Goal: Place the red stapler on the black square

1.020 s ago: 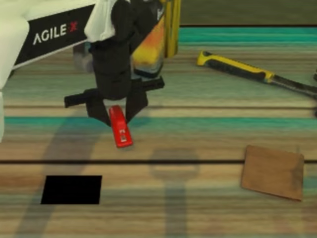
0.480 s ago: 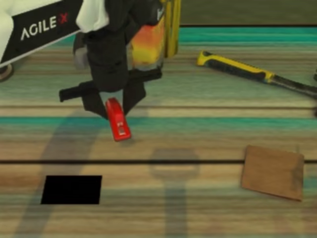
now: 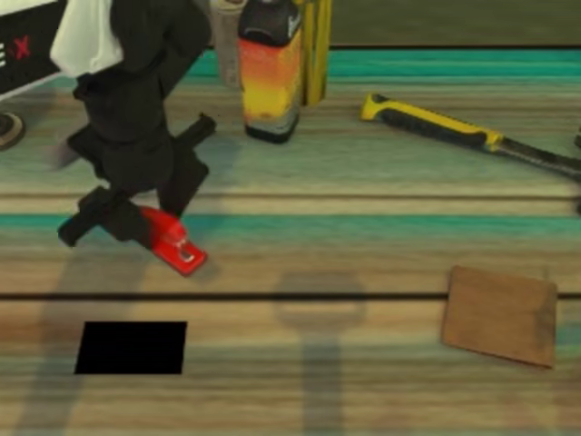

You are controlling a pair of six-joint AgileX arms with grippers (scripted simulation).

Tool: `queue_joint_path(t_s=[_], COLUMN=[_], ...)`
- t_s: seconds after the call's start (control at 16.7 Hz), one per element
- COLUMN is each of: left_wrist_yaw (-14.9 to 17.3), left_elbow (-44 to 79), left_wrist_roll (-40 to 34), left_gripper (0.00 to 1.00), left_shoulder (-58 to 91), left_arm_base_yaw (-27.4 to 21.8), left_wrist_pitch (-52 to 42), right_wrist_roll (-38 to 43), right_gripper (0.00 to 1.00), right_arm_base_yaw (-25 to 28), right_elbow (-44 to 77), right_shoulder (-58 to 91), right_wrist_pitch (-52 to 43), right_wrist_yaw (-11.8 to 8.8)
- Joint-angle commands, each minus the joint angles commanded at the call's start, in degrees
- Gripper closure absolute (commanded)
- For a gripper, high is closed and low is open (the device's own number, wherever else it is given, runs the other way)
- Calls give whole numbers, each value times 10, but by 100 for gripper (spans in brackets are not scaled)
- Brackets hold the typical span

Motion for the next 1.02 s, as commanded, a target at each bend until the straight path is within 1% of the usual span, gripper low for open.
queue_joint_path(t_s=[0.24, 0.36, 0.48, 0.66, 1.02], left_wrist_yaw=[0, 1, 2, 2, 2], left_elbow=[-98, -140, -173, -195, -200], left_wrist_roll=[-188, -260, -311, -341, -339], left_gripper=[100, 100, 100, 100, 100], left_shoulder=[-79, -118, -151, -175, -169], left_arm_base_yaw=[28, 41, 51, 58, 55], left_wrist_pitch=[12, 21, 30, 37, 45], right_wrist_roll=[0, 0, 0, 0, 0], right_gripper=[0, 0, 0, 0, 0], right_arm_base_yaw=[0, 0, 0, 0, 0], right_elbow=[0, 0, 0, 0, 0], right_shoulder=[0, 0, 0, 0, 0], right_wrist_pitch=[0, 0, 0, 0, 0], right_wrist_yaw=[0, 0, 0, 0, 0])
